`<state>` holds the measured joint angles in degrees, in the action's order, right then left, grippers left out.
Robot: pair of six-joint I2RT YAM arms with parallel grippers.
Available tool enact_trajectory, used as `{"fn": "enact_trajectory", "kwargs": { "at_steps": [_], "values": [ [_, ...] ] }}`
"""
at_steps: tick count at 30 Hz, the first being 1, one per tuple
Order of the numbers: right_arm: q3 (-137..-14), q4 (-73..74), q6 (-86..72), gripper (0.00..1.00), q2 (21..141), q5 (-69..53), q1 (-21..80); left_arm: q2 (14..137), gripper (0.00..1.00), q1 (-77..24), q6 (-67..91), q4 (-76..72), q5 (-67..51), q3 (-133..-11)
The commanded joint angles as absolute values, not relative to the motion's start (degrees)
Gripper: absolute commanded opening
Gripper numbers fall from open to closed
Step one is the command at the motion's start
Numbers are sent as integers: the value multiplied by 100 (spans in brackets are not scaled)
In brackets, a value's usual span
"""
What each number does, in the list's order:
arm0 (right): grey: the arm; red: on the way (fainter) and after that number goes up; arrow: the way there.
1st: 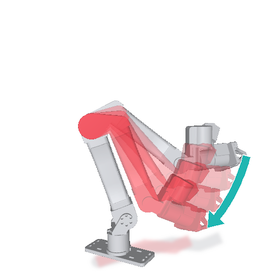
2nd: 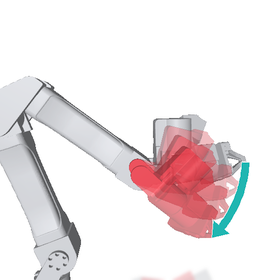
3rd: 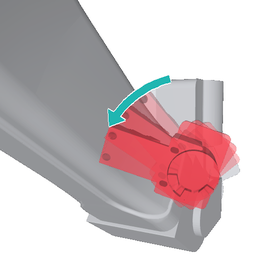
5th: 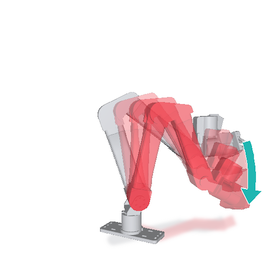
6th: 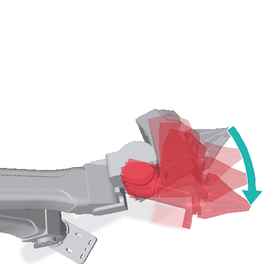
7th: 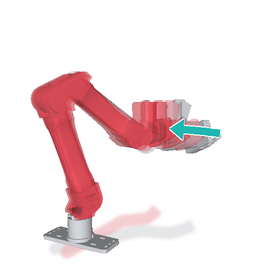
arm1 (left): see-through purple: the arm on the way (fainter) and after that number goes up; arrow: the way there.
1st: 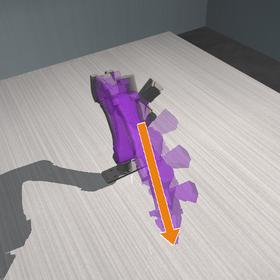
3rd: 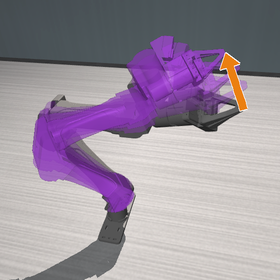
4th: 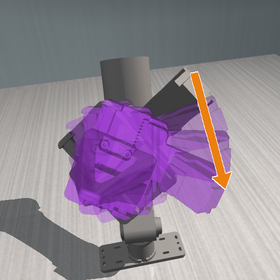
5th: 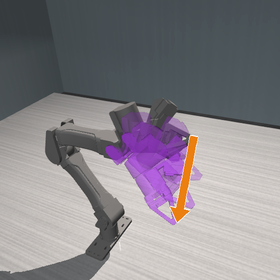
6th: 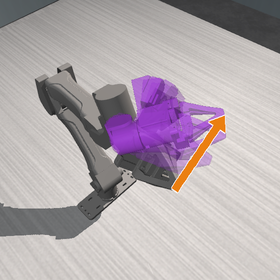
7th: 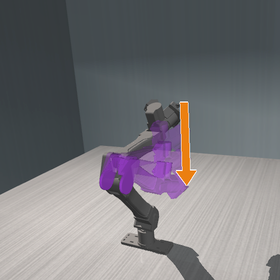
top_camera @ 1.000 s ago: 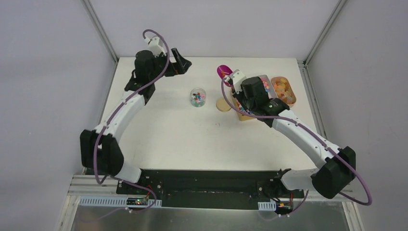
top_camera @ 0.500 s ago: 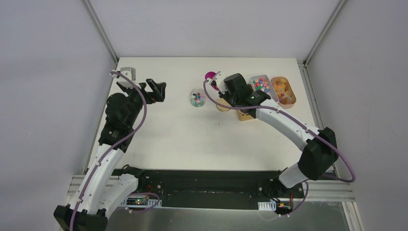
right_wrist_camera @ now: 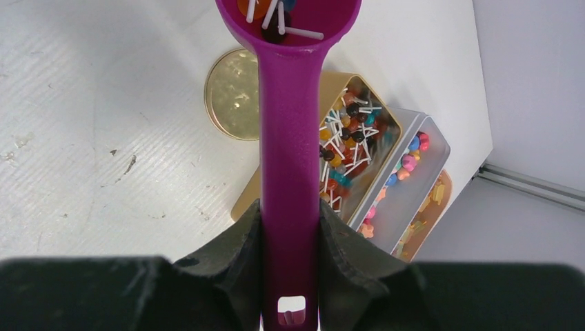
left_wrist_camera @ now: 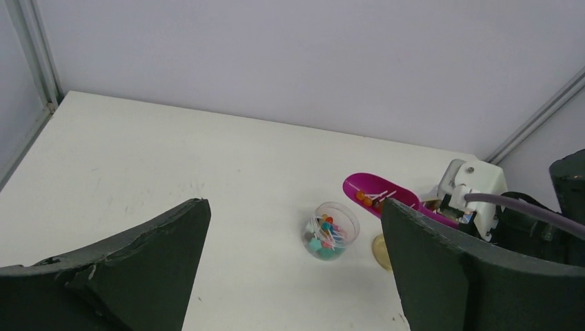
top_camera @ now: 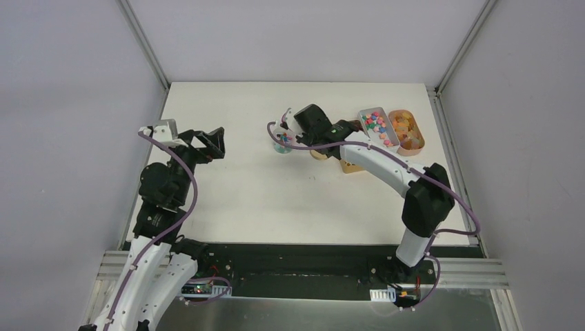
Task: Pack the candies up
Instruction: Place the fake candies in the packing bottle.
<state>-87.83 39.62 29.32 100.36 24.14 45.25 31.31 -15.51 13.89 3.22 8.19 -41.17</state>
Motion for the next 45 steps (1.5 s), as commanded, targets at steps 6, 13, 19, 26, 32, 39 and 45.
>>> {"fn": "enact_trajectory", "kwargs": {
  "at_steps": [6,13,19,26,32,39,45],
  "values": [
    [-9205,4187,3112,0,10368,2885,4728,2563,99,-1718,1107,159,1626,-4026],
    [-9211,4312,3284,0,10524,3305,4901,2522,99,-1723,1082,156,1635,-4017],
    [-9225,4334,3450,0,10489,3652,5010,2510,99,-1723,1072,158,1634,-4017],
    [-9254,4407,3522,0,10567,3972,5102,2496,99,-1723,1056,158,1660,-3999],
    [-9270,4438,3550,0,10623,4117,5133,2478,99,-1723,1049,158,1694,-3999],
    [-9235,4449,3647,0,10666,4466,5240,2449,99,-1724,1048,158,1725,-3990],
    [-9176,4341,3763,0,10702,4810,5334,2445,99,-1725,1040,154,1723,-3990]
  ]
}}
